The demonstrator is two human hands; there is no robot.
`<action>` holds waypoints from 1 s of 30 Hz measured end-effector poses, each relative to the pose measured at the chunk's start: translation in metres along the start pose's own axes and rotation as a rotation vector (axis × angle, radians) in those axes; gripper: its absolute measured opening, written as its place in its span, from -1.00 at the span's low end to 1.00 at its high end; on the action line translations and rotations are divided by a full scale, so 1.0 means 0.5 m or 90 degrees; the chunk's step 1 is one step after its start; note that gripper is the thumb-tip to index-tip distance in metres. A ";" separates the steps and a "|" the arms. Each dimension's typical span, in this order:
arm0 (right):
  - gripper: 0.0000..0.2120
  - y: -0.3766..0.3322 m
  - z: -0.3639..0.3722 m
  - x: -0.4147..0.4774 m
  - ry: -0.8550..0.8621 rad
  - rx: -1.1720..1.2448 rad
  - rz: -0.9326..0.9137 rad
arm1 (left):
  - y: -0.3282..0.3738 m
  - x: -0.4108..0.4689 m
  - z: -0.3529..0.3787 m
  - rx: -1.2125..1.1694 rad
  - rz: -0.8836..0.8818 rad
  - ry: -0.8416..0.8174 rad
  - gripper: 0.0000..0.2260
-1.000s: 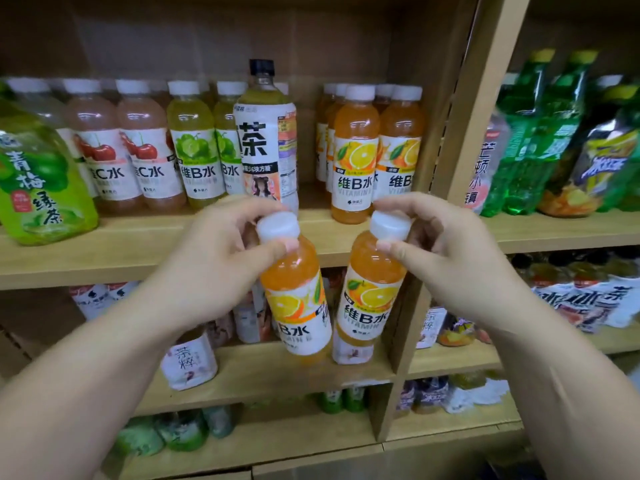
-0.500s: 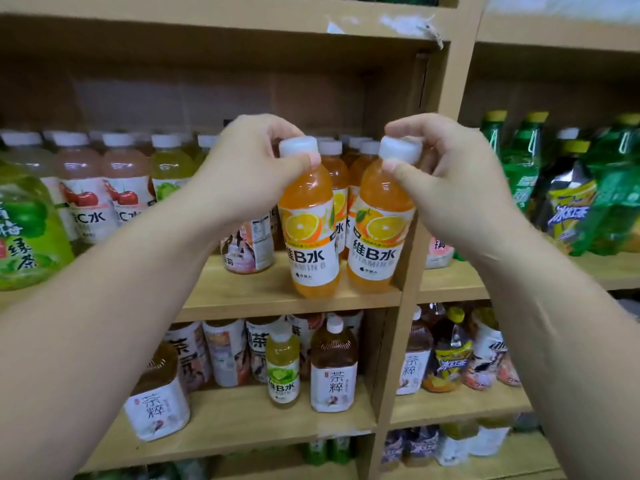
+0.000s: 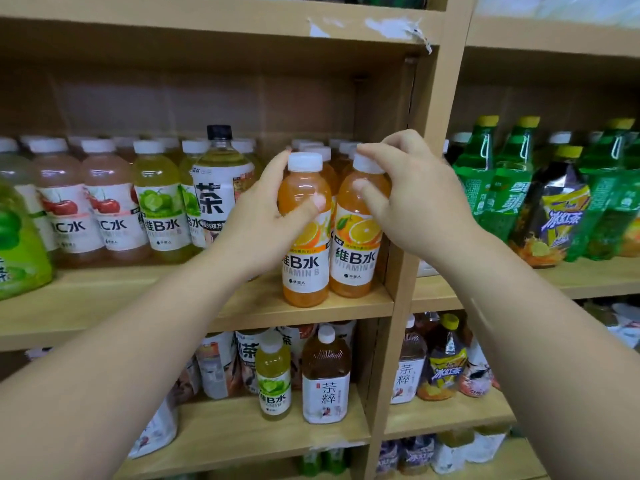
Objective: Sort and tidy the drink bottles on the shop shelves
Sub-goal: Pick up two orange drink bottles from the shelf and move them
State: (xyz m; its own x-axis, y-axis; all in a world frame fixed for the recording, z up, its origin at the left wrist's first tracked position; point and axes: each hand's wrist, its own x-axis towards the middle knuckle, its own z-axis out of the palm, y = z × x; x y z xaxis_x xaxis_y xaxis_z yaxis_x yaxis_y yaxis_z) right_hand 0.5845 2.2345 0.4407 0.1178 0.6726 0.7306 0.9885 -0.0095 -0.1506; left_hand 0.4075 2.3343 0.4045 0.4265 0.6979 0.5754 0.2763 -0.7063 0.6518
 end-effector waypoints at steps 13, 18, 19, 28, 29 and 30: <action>0.09 0.005 0.018 0.000 -0.094 -0.148 -0.033 | -0.057 -0.063 0.032 0.183 -0.015 0.088 -0.18; 0.13 0.009 0.017 -0.016 -0.086 -0.177 -0.037 | -0.056 -0.068 0.041 0.192 -0.007 0.091 -0.16; 0.10 0.011 0.018 -0.023 -0.080 -0.178 -0.036 | -0.057 -0.068 0.041 0.192 -0.004 0.084 -0.15; -0.10 0.040 0.105 -0.132 0.012 -0.110 -0.002 | -0.070 -0.094 0.047 0.142 -0.022 0.024 -0.03; -0.09 0.042 0.110 -0.137 0.024 -0.104 0.001 | -0.067 -0.093 0.051 0.138 -0.021 0.026 -0.02; -0.09 0.044 0.113 -0.140 0.034 -0.099 0.003 | -0.065 -0.092 0.056 0.138 -0.019 0.028 -0.01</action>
State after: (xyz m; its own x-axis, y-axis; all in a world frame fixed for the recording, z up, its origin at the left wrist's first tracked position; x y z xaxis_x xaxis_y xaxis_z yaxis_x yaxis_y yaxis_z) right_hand 0.5926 2.2291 0.3487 0.1228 0.6316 0.7655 0.9902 -0.1298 -0.0517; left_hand 0.4030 2.3216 0.3432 0.3792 0.7197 0.5816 0.4684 -0.6914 0.5501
